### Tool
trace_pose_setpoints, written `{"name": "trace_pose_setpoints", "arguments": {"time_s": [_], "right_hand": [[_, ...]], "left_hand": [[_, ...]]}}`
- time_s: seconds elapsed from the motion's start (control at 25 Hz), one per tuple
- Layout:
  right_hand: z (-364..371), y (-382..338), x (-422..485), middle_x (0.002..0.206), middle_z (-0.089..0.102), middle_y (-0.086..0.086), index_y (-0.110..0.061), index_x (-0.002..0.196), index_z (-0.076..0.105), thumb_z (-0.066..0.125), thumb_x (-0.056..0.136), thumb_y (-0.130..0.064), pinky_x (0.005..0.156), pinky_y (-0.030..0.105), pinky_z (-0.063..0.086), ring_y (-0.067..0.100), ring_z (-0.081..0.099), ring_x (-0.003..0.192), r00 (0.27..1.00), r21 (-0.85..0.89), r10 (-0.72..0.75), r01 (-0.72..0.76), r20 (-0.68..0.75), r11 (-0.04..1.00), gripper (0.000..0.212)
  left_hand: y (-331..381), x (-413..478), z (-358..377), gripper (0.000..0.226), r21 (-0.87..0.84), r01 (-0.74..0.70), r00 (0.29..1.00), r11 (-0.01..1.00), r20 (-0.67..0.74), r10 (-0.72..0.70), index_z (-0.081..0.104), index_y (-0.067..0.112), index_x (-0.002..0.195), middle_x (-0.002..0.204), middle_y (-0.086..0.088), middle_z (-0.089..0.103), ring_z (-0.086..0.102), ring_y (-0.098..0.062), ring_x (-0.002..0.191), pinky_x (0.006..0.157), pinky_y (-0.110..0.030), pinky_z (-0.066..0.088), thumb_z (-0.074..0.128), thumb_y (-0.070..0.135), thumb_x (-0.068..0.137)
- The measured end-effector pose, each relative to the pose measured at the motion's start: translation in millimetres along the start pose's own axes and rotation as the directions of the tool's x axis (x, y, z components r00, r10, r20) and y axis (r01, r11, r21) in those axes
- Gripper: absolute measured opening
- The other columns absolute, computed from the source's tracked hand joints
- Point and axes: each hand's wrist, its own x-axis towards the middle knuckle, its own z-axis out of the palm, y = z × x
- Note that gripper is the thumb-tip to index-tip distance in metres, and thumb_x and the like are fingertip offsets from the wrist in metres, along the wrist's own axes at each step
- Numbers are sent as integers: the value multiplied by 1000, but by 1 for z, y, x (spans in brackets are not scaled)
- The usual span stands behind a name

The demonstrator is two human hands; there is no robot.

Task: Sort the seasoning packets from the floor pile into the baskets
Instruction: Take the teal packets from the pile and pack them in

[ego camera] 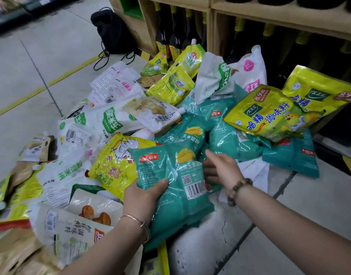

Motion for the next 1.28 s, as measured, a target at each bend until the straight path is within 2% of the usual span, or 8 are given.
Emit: {"name": "trace_pose_setpoints", "arguments": {"time_s": [0.24, 0.4, 0.56, 0.64, 0.72, 0.96, 1.12, 1.28], "right_hand": [[51, -27, 59, 115, 58, 0, -13, 119, 53, 59, 73, -68, 94, 38, 48, 25, 58, 109, 965, -76, 262, -262, -12, 962, 72], [66, -20, 67, 138, 47, 11, -3, 139, 36, 65, 77, -57, 101, 38, 37, 29, 45, 126, 962, -81, 195, -214, -190, 974, 87], [49, 0, 63, 120, 54, 7, -1, 127, 46, 70, 79, -41, 88, 33, 39, 24, 50, 111, 956, 3, 96, -99, -278, 995, 67], [39, 6, 56, 84, 51, -4, -9, 89, 53, 71, 79, -37, 70, 26, 36, 19, 49, 84, 934, -9, 45, -51, -355, 999, 34], [27, 7, 41, 67, 44, -3, -12, 69, 44, 70, 79, -37, 58, 28, 31, 16, 45, 63, 919, -145, -25, -35, -393, 989, 37], [-17, -21, -43, 73, 58, -11, -23, 73, 57, 70, 82, -14, 60, 5, 41, 3, 54, 67, 915, -177, -149, 88, -375, 980, 17], [-48, -64, -129, 73, 61, -16, -22, 83, 64, 70, 81, -12, 58, 1, 42, -16, 55, 57, 923, -200, -115, 43, -366, 979, 11], [-81, -113, -229, 71, 62, -17, -27, 77, 64, 73, 78, -12, 59, 3, 43, -14, 56, 56, 907, -187, -44, -39, -420, 982, 17]], "left_hand": [[-1, 12, -18, 13, 55, -112, 991, 992, -74, 116, 66, 15, 77, 63, 9, 71, 67, -8, 55, 46, -17, 50, 71, 4, 77], [-3, 25, -25, 14, 114, -160, 978, 981, -116, 173, 65, 19, 74, 63, 13, 70, 67, -8, 58, 57, -24, 50, 72, 8, 78], [-9, 29, -29, 20, 88, -176, 976, 980, -116, 185, 72, 24, 69, 70, 9, 73, 69, -9, 61, 52, -23, 51, 70, 6, 78], [-14, 31, -31, 24, 106, -174, 978, 979, -97, 184, 73, 28, 69, 70, 12, 72, 68, -6, 62, 50, -19, 51, 70, 7, 79], [-19, 26, -32, 18, 163, -120, 985, 979, -101, 138, 70, 24, 69, 70, 13, 72, 69, -7, 64, 53, -20, 52, 70, 8, 79], [4, -24, -37, 10, 245, 96, 995, 965, -38, -89, 67, 18, 76, 82, -2, 72, 68, -28, 81, 81, -49, 54, 76, 16, 72], [68, -69, -35, 12, 303, 154, 981, 940, 68, -183, 65, 17, 68, 66, 2, 68, 64, -23, 65, 63, -36, 55, 73, 15, 76], [142, -125, -28, 25, 355, 186, 936, 916, 218, -275, 67, 20, 62, 55, 8, 65, 60, -13, 50, 51, -29, 52, 65, 5, 83]]}}
